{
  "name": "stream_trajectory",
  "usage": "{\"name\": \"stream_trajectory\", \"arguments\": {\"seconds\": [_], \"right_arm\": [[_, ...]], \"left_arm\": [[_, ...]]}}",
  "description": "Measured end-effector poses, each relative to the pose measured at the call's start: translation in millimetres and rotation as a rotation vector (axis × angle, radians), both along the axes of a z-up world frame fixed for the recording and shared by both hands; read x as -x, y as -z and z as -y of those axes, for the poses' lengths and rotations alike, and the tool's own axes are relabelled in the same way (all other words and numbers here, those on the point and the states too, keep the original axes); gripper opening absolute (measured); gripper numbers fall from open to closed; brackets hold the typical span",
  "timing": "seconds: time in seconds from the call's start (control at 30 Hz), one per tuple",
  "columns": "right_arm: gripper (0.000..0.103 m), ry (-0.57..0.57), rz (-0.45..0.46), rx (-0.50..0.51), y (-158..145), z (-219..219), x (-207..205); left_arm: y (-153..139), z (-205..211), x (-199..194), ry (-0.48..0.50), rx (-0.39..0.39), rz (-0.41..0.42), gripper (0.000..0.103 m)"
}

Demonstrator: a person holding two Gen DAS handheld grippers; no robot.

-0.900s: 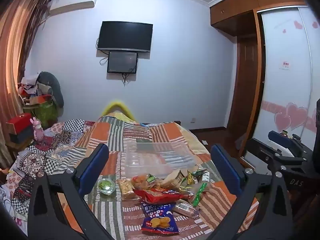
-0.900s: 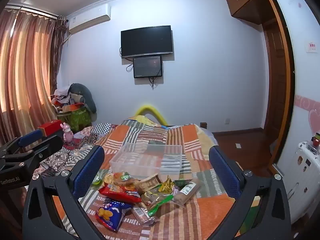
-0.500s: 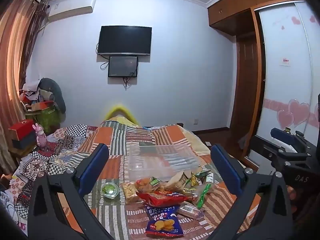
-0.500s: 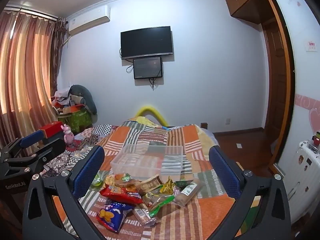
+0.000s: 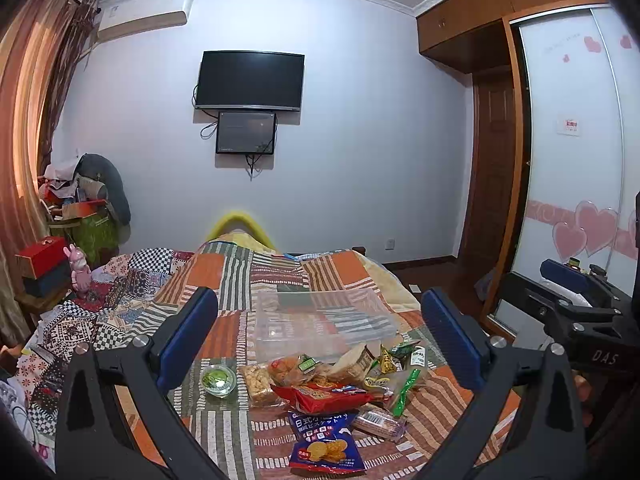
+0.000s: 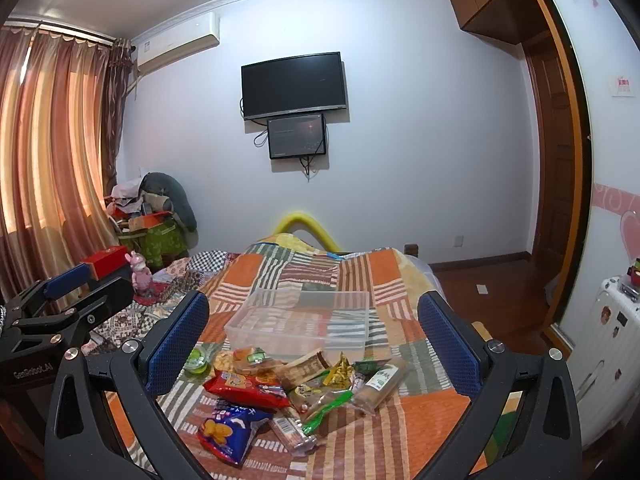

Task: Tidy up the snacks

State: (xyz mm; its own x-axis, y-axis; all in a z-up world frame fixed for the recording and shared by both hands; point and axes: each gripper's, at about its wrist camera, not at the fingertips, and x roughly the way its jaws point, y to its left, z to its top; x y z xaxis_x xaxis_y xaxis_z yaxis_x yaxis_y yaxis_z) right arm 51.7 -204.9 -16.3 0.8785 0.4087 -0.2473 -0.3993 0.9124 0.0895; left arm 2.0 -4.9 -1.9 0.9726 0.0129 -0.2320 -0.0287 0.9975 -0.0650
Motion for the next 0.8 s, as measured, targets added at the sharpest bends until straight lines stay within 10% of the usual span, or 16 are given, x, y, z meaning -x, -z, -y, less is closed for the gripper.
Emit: {"name": "stream_trajectory", "arguments": {"seconds": [0.8], "right_arm": [[0.103,-0.002,0.004,-0.007,-0.4,-0.5,0.6]], "left_arm": [[3.4,-3.2,-1.2,0.005,0.008,0.006,0.103]]}}
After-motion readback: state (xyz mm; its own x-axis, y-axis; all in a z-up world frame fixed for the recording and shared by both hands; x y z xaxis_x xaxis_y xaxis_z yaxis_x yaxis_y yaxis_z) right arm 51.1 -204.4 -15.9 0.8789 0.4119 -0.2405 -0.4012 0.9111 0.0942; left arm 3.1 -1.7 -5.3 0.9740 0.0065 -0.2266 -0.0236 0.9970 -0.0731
